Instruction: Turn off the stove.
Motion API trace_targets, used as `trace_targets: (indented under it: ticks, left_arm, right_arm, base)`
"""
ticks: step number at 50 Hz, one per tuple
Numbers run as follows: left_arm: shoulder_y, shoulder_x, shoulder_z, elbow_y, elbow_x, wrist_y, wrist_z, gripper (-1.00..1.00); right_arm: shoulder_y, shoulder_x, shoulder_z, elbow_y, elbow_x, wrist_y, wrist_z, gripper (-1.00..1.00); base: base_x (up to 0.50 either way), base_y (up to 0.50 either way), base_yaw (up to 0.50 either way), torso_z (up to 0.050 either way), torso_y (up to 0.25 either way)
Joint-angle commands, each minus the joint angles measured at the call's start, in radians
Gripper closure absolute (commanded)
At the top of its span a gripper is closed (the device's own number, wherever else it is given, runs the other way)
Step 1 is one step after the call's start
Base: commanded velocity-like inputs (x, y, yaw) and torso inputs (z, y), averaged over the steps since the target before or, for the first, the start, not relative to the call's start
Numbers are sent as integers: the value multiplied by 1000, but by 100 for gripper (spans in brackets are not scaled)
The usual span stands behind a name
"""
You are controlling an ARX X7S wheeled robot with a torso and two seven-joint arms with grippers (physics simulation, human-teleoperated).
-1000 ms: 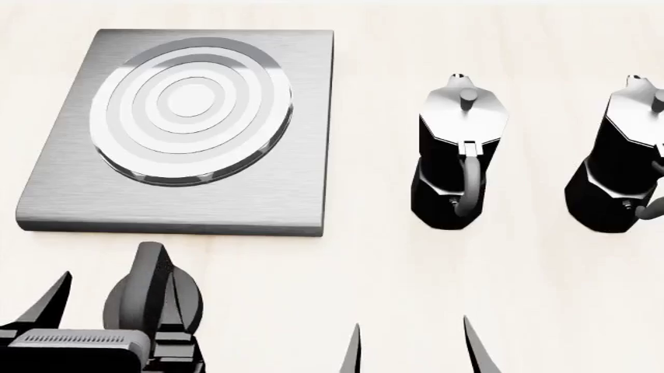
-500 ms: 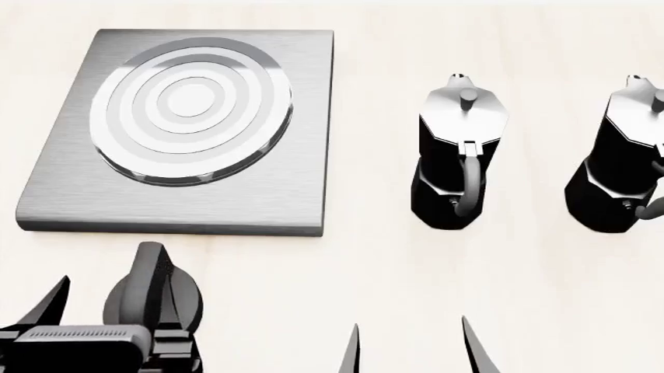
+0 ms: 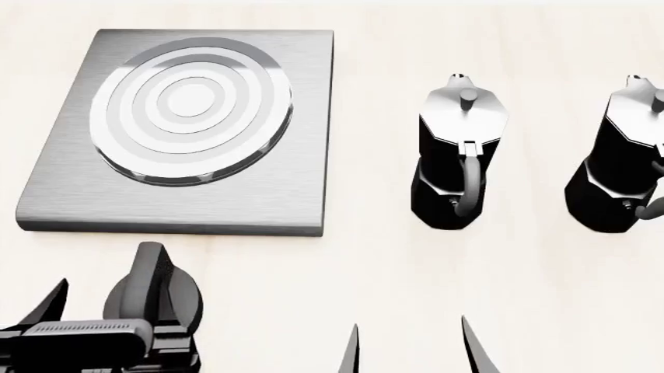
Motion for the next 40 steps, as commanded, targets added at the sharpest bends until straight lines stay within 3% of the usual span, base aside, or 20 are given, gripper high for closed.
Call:
trace_targets:
  ticks: [1, 40]
  left_arm:
    - [-7, 0, -1, -24, -7, -2, -8, -100]
    - [43, -40, -19, 66, -46, -43, -44, -100]
  right_arm:
    - [0, 4, -3, 2, 3, -4, 4, -100]
    - [6, 14, -16, 3, 12, -6, 14, -100]
  base:
    - [0, 0, 0, 0, 0]
    - [0, 0, 0, 0, 0]
